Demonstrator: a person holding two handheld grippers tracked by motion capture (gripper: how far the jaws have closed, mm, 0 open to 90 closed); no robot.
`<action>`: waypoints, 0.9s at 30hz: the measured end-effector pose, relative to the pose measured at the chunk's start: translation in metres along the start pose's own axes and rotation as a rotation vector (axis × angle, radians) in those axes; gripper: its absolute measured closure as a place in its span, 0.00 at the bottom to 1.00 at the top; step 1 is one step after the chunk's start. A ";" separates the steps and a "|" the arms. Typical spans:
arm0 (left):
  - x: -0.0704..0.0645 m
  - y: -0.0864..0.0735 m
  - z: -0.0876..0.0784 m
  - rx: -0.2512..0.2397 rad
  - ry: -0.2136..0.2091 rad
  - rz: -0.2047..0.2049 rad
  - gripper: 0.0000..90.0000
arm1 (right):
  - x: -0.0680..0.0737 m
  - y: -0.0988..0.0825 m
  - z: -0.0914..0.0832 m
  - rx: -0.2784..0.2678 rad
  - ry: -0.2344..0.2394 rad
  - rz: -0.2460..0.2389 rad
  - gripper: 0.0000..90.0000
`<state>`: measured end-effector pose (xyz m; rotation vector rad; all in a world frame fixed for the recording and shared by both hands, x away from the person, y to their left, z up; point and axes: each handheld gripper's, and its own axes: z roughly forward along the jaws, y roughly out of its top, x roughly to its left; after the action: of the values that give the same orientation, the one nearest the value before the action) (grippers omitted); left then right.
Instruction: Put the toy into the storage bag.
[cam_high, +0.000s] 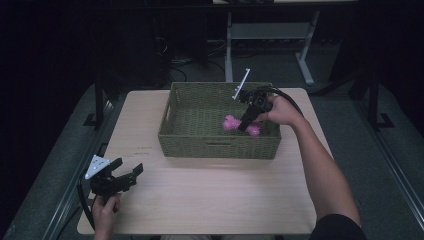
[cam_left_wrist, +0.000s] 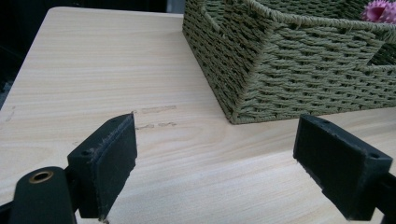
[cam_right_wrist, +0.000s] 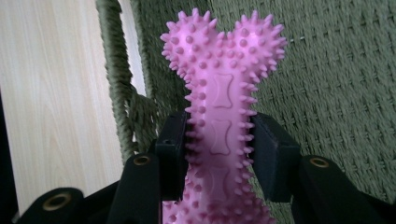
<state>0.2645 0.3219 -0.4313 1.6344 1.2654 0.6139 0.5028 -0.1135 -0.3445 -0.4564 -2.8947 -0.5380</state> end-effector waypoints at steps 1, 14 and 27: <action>0.000 0.000 0.000 0.000 0.000 0.000 0.14 | 0.000 0.000 0.001 0.006 -0.004 0.002 0.64; -0.001 0.000 0.001 0.001 -0.001 -0.001 0.14 | -0.003 -0.004 0.011 0.012 0.010 0.012 0.64; -0.002 0.001 0.003 0.002 -0.008 0.003 0.14 | -0.004 -0.007 0.022 0.020 0.013 0.017 0.64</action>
<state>0.2665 0.3192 -0.4318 1.6394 1.2584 0.6072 0.5024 -0.1128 -0.3680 -0.4720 -2.8783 -0.5067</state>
